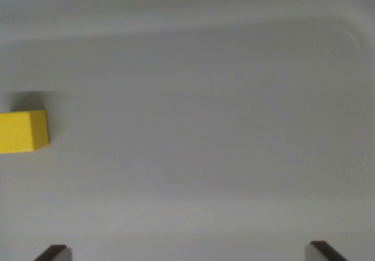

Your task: Pick yellow cube

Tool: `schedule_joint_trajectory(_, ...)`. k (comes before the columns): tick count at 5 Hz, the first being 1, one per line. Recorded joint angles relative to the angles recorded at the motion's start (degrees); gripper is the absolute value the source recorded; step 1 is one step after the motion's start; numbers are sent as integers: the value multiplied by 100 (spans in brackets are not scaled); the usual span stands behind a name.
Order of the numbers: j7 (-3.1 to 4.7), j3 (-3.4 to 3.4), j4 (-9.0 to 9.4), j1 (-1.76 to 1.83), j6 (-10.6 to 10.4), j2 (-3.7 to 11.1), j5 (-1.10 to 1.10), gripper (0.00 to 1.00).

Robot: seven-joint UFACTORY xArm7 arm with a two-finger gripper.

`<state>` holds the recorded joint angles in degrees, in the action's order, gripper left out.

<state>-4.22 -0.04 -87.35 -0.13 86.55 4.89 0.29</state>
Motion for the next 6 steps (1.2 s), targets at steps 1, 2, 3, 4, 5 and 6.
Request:
schedule_joint_trajectory(1,-60,34,48,47,-164,112,-8,0)
schedule_joint_trajectory(2,-60,34,48,47,-164,112,-8,0)
schedule_joint_trajectory(3,-134,76,107,104,-367,250,-18,0)
schedule_joint_trajectory(4,-134,76,107,104,-367,250,-18,0)
schedule_joint_trajectory(5,-215,121,171,167,-586,400,-29,0)
schedule_joint_trajectory(6,-215,121,171,167,-586,400,-29,0)
